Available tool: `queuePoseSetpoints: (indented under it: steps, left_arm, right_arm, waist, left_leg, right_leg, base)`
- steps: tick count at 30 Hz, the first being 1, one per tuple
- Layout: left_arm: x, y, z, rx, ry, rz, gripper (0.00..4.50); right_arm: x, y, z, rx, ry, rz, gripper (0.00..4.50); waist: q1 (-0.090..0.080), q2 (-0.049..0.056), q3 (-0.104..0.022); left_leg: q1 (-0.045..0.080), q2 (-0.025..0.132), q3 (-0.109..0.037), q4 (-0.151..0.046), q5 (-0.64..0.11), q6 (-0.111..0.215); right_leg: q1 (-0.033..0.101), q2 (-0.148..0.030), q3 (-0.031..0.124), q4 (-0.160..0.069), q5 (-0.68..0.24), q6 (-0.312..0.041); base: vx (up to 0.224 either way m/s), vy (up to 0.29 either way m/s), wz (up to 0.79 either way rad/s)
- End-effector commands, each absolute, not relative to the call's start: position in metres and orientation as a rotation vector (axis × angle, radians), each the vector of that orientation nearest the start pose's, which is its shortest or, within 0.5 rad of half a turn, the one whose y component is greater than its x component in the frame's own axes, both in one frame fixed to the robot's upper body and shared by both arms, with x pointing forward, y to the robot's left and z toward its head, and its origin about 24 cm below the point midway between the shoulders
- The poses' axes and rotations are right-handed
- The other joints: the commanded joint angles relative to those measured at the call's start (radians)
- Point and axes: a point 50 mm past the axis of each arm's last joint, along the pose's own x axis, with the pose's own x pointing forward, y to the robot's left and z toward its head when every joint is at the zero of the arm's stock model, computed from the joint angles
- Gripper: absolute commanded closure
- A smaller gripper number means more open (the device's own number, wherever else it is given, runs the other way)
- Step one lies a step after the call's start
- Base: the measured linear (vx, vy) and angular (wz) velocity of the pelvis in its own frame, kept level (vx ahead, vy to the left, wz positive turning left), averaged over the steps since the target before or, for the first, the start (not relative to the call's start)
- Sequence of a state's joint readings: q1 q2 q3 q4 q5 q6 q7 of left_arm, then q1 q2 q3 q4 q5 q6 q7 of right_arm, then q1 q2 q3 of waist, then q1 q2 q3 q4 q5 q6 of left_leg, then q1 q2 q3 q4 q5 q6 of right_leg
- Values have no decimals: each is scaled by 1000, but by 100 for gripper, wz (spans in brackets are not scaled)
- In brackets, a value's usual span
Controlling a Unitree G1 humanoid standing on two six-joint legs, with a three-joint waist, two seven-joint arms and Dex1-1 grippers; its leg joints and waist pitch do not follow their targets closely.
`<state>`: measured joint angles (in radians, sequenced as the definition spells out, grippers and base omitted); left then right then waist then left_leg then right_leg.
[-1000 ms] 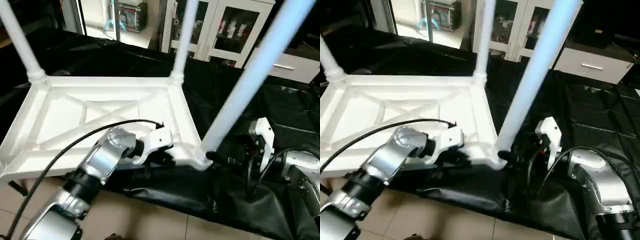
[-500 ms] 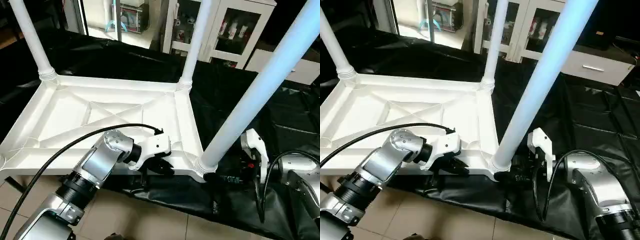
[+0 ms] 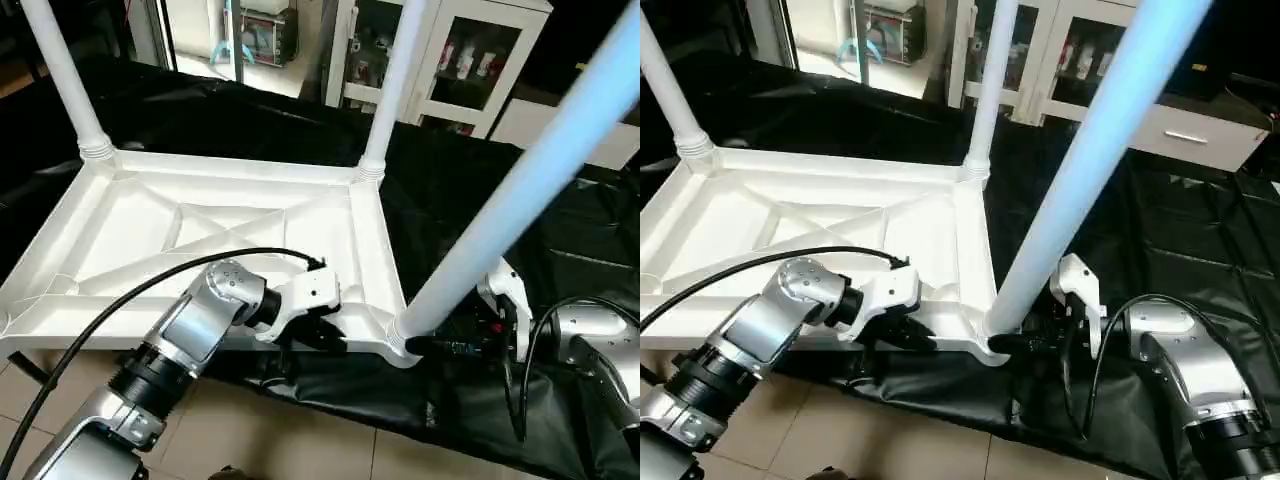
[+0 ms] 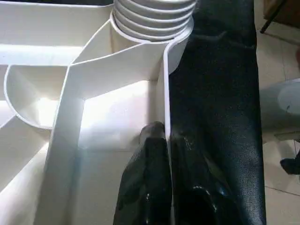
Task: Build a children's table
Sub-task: Rotate leg to tighten
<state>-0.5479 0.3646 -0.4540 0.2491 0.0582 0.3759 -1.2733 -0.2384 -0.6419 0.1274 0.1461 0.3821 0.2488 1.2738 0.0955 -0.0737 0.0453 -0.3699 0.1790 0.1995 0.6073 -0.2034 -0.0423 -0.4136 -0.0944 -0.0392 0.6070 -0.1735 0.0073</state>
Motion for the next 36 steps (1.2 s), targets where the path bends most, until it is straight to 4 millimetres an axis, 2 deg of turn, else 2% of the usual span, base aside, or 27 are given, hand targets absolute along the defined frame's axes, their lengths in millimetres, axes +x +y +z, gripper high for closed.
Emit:
queuePoseSetpoints:
  steps: [1,5,6,10,11,16,26,28,30,31,32,33,34,35,36]
  left_arm:
    - [284,76,76,490,468,-1605,450]
    - [283,77,75,492,476,-1609,450]
    - [283,77,75,491,477,-1611,450]
    - [283,77,75,492,482,-1613,450]
    - [283,77,75,492,483,-1613,450]
    - [284,78,75,492,488,-1611,450]
    - [285,80,73,489,497,-1579,450]
    - [288,80,73,483,497,-1549,450]
    - [292,80,73,471,494,-1506,450]
    - [293,80,73,469,492,-1498,450]
    - [300,78,73,453,479,-1435,450]
    - [304,77,74,445,473,-1408,450]
    - [307,76,74,426,468,-1380,450]
    - [310,74,75,413,466,-1364,450]
    - [315,71,75,388,457,-1318,450]
  right_arm:
    - [258,-203,71,-137,370,1315,165]
    - [257,-204,70,-139,378,1324,202]
    - [257,-204,70,-139,380,1324,207]
    - [255,-204,66,-135,390,1321,241]
    - [255,-204,66,-133,392,1320,244]
    - [253,-203,60,-126,402,1315,252]
    - [247,-203,52,-158,431,1323,254]
    - [250,-203,47,-162,448,1264,255]
    - [257,-204,40,-175,464,1165,255]
    - [259,-205,39,-174,469,1141,255]
    - [269,-206,28,-169,501,993,255]
    - [271,-207,24,-164,513,940,255]
    - [274,-207,19,-145,533,880,256]
    - [275,-206,15,-132,546,847,256]
    - [278,-204,10,-112,554,782,257]
  waist:
    - [-2,-7,-57]
    - [-3,-6,-56]
    - [-2,-3,-56]
    - [-2,-3,-58]
    - [-1,0,-58]
    - [-1,-4,-59]
    - [-1,-2,-58]
    - [0,-2,-57]
    - [-3,0,-54]
    - [-9,-1,-52]
    - [-15,1,-49]
    - [-26,-2,-46]
    - [-28,-3,-47]
    - [-36,-2,-49]
    - [-39,-3,-49]
  left_leg:
    - [17,56,-19,-72,-126,84]
    - [17,57,-21,-74,-160,62]
    - [19,57,-21,-74,-163,58]
    - [19,57,-21,-73,-147,61]
    - [19,56,-21,-73,-142,62]
    - [18,56,-20,-71,-139,66]
    - [19,56,-21,-73,-157,58]
    - [20,56,-21,-74,-162,56]
    - [19,56,-22,-78,-184,45]
    - [19,54,-23,-81,-220,28]
    - [22,53,-24,-84,-257,7]
    - [17,49,-32,-88,-308,-19]
    - [17,49,-35,-89,-327,-31]
    - [22,48,-39,-89,-352,-42]
    - [24,48,-39,-89,-362,-44]
  right_leg:
    - [47,-54,33,-55,-127,-268]
    - [46,-54,33,-60,-180,-250]
    - [45,-54,34,-60,-183,-247]
    - [45,-52,33,-56,-148,-255]
    - [46,-52,33,-54,-137,-259]
    - [48,-52,33,-54,-120,-267]
    - [48,-51,33,-56,-141,-260]
    - [47,-53,33,-57,-150,-259]
    - [46,-52,32,-62,-187,-251]
    - [45,-52,32,-68,-237,-239]
    - [40,-51,31,-74,-294,-224]
    - [45,-53,26,-82,-389,-191]
    - [46,-55,25,-86,-429,-173]
    - [41,-55,25,-91,-463,-152]
    - [38,-54,25,-93,-469,-148]
  base:
    - [0,0,0]
    - [0,0,0]
    - [0,0,0]
    - [0,0,0]
    - [0,0,0]
    - [0,0,0]
    - [0,0,0]
    - [0,0,0]
    - [0,0,0]
    - [0,0,0]
    - [0,0,0]
    - [0,0,0]
    - [0,0,0]
    - [0,0,0]
    - [0,0,0]
